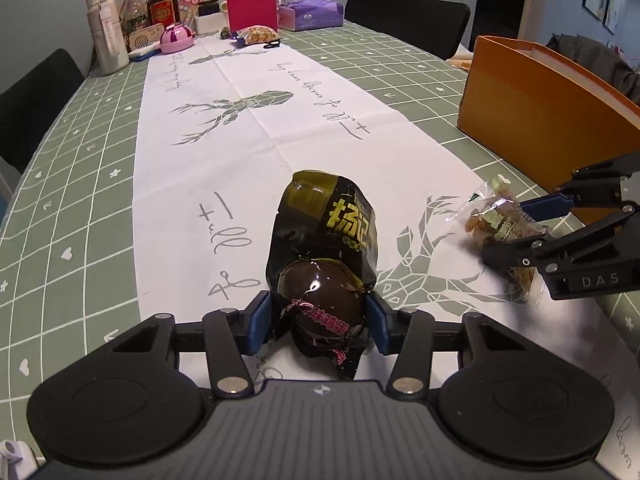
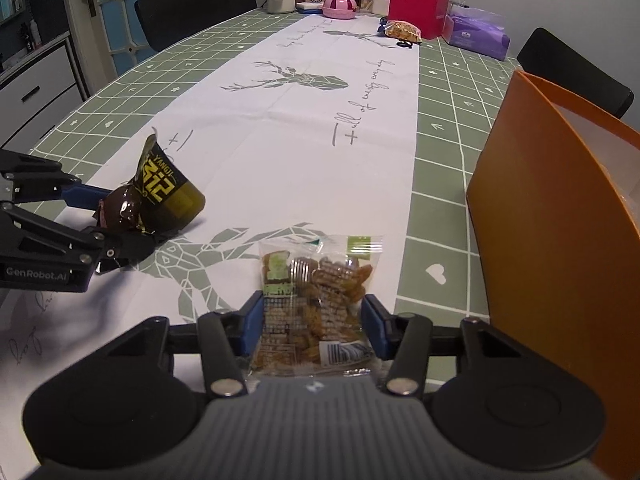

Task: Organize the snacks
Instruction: 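Lift both snacks and carry them over the orange box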

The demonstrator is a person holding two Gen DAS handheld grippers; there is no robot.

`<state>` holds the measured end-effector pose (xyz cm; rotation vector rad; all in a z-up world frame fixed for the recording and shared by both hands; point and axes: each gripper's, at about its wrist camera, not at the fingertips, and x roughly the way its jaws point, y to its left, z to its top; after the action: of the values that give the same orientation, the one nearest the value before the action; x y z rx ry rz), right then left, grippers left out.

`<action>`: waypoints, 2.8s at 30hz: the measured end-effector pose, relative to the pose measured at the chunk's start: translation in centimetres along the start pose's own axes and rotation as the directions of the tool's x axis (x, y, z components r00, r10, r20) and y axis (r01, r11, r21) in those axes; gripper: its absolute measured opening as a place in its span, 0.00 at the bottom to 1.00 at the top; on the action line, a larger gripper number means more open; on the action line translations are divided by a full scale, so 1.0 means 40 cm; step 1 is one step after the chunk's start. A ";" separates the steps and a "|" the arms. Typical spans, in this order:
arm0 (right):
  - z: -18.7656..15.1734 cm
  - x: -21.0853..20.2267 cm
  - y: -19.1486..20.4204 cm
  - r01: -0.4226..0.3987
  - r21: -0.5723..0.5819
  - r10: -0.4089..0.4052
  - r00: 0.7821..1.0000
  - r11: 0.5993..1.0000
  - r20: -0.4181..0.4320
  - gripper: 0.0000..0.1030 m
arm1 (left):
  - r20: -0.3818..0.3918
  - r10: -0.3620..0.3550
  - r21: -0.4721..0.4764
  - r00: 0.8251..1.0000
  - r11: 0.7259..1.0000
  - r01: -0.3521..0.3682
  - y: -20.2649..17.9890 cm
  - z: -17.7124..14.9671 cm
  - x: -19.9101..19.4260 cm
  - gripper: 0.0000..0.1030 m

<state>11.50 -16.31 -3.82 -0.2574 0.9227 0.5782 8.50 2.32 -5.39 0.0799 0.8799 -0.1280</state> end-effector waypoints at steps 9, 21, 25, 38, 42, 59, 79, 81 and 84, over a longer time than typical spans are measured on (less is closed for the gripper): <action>0.017 -0.039 -0.012 -0.026 0.032 0.026 1.000 0.999 0.014 0.44 | 0.058 -0.016 -0.019 0.998 1.000 0.017 -0.004 0.013 -0.051 0.51; 0.039 -0.153 -0.026 -0.061 0.042 0.058 0.996 0.997 0.067 0.43 | 0.072 -0.060 -0.053 0.996 0.997 0.064 -0.045 0.031 -0.120 0.51; 0.044 -0.204 -0.035 -0.057 0.034 0.054 0.995 0.998 0.087 0.43 | 0.085 -0.076 -0.055 0.994 0.995 0.081 -0.071 0.047 -0.157 0.51; 0.028 -0.409 -0.156 -0.008 0.067 -0.006 0.977 0.998 0.215 0.43 | 0.140 -0.102 -0.057 0.985 0.992 0.111 -0.197 0.155 -0.247 0.51; 0.005 -0.469 -0.230 -0.005 0.133 -0.029 0.967 0.991 0.253 0.43 | 0.149 -0.128 -0.037 0.981 0.990 0.135 -0.264 0.191 -0.245 0.51; -0.068 -0.616 -0.475 0.030 0.368 -0.165 0.926 0.929 0.341 0.43 | 0.161 -0.270 0.112 0.949 0.961 0.254 -0.570 0.315 -0.204 0.51; -0.115 -0.476 -0.599 0.127 0.405 -0.203 0.968 0.905 0.150 0.43 | 0.003 -0.242 0.123 0.970 0.963 0.240 -0.700 0.342 0.007 0.51; -0.114 -0.443 -0.600 0.139 0.389 -0.198 0.973 0.911 0.116 0.43 | -0.020 -0.224 0.131 0.974 0.966 0.224 -0.701 0.342 0.026 0.51; -0.104 -0.408 -0.603 0.149 0.371 -0.191 0.978 0.917 0.080 0.43 | -0.049 -0.201 0.142 0.978 0.968 0.206 -0.701 0.340 0.044 0.51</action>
<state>14.87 -43.79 6.11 0.0307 0.8672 0.2492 15.93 -27.23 1.39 0.1292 0.9111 -0.3842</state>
